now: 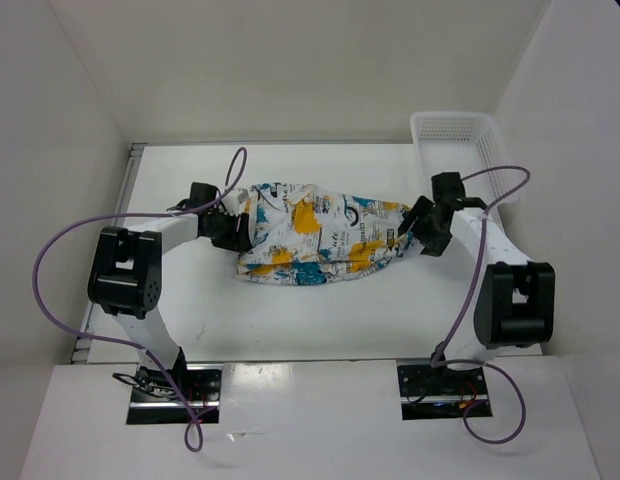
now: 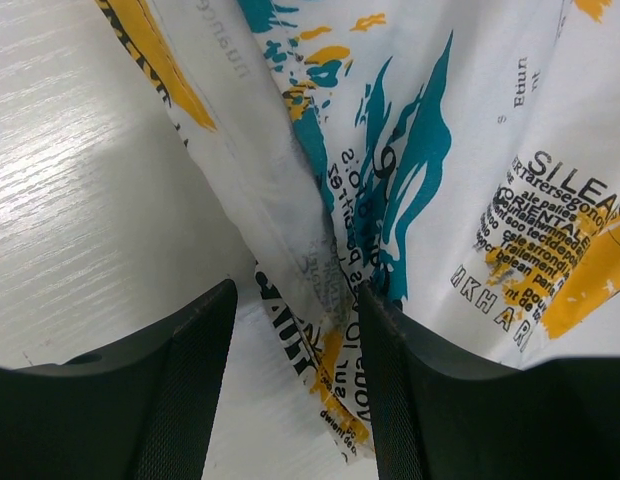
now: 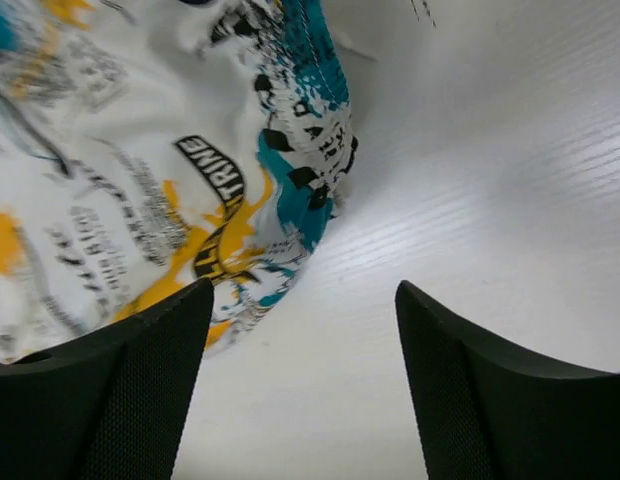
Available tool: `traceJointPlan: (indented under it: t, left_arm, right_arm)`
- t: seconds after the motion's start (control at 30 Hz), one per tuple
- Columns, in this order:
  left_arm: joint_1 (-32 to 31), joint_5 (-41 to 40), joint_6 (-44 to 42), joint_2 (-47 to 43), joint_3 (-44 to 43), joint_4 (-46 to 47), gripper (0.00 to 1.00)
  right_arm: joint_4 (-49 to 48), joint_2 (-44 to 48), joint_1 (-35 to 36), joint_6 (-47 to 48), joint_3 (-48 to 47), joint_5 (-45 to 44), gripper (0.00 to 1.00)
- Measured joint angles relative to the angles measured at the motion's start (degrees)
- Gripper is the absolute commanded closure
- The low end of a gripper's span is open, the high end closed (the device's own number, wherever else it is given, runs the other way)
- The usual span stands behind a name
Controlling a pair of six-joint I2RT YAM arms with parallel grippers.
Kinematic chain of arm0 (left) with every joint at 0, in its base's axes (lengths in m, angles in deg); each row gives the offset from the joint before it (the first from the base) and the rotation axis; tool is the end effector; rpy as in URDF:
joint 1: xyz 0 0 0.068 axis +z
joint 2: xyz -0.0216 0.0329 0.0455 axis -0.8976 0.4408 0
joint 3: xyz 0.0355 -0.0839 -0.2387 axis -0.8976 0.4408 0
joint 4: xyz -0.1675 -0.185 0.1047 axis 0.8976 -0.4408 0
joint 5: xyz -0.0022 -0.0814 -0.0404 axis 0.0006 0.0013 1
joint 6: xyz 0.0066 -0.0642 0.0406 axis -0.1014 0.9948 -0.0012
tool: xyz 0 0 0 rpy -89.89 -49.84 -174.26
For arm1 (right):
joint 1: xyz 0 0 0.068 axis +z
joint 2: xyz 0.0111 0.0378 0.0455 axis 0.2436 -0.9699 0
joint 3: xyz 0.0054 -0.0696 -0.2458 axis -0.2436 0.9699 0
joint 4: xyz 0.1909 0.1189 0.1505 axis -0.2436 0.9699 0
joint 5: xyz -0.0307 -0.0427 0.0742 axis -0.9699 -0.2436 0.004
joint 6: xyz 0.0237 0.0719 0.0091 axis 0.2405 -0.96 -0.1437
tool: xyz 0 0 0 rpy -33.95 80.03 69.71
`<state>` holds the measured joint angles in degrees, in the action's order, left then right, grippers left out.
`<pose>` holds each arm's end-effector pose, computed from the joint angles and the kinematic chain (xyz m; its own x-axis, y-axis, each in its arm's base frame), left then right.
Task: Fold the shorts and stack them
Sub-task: Fold the shorts
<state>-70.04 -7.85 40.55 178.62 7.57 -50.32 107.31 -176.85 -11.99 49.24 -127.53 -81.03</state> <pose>0.3692 -0.0667 0.1127 -0.8318 0.0847 -0.5485 0.3172 0.8835 -0.3446 0.3261 0.0129 0.1678 -0.7773 0.5442 -0.3156 0.4919 0.8385 0.2343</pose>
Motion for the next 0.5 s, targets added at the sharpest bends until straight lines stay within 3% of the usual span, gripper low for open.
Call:
traceJointPlan:
  t: [0.03,0.13,0.5]
  left_arm:
    - [0.0,0.0,0.0,0.0,0.0,-0.11,0.4]
    - [0.0,0.04,0.02,0.0,-0.28,-1.03,0.4]
    - [0.0,0.07,-0.02,0.13,-1.36,-4.72,0.4]
  right_arm:
    - [-1.01,2.08,-1.18,-0.44,0.94,1.36,0.31]
    - [-5.05,7.87,-4.57,-1.79,4.02,5.86,0.39]
    - [-21.7,10.64,-7.17,-11.96,22.29,16.35,0.37]
